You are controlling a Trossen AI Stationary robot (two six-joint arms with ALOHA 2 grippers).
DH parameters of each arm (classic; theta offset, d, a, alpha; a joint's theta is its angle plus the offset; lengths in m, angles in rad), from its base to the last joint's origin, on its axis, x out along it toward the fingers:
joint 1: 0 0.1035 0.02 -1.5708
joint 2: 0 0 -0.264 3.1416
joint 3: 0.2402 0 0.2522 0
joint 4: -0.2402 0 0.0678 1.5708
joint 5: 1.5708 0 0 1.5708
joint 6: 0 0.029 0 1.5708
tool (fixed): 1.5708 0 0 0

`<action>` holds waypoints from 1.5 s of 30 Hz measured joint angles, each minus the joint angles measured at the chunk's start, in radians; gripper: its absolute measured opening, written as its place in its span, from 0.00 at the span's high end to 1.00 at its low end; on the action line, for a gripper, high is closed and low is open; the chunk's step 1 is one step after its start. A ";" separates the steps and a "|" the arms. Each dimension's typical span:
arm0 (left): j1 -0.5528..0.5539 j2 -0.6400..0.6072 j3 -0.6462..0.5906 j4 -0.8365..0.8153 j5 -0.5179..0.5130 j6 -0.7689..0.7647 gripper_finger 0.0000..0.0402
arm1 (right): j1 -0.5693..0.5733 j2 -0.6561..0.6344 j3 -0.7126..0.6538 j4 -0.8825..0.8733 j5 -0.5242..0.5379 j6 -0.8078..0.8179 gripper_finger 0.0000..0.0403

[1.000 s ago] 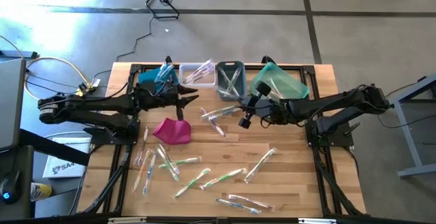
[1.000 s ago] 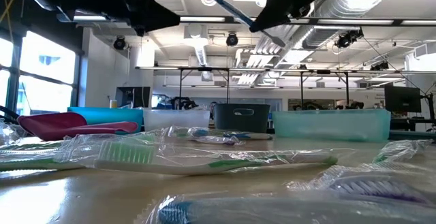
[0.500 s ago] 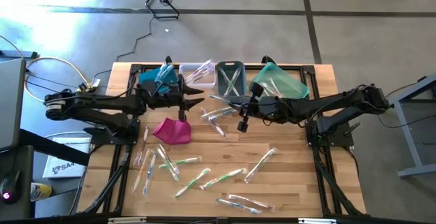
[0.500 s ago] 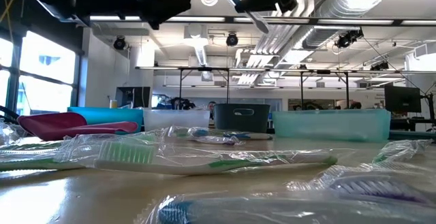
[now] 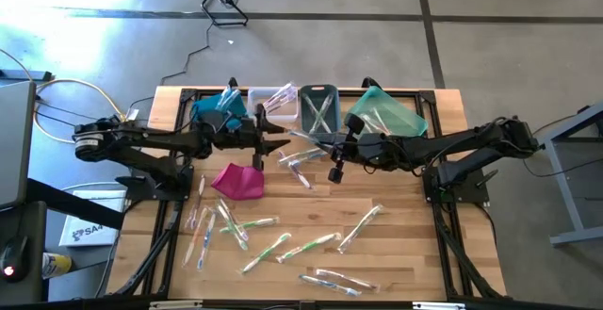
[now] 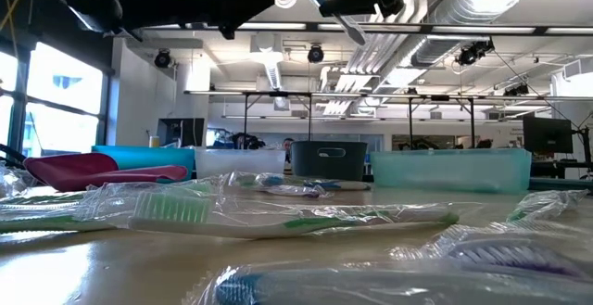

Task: Pick & Place Toothbrushes
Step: Put the blue toothbrush into the blue bin

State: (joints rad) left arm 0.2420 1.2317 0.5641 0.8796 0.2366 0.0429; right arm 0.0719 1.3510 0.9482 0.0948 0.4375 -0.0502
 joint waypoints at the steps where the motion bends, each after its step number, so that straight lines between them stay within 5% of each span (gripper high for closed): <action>1: 0.000 0.011 0.009 -0.005 0.016 -0.004 0.67 | 0.000 0.000 0.000 0.000 0.000 0.000 0.96; 11: 0.000 0.084 0.103 -0.025 0.043 -0.022 0.67 | 0.001 0.000 0.000 0.000 -0.025 0.000 0.96; 45: -0.008 0.116 0.109 0.072 0.095 -0.037 0.67 | -0.002 0.000 0.001 -0.010 -0.026 0.000 0.96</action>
State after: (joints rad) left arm 0.2337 1.3478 0.6727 0.9518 0.3314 0.0058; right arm 0.0695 1.3506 0.9489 0.0845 0.4118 -0.0502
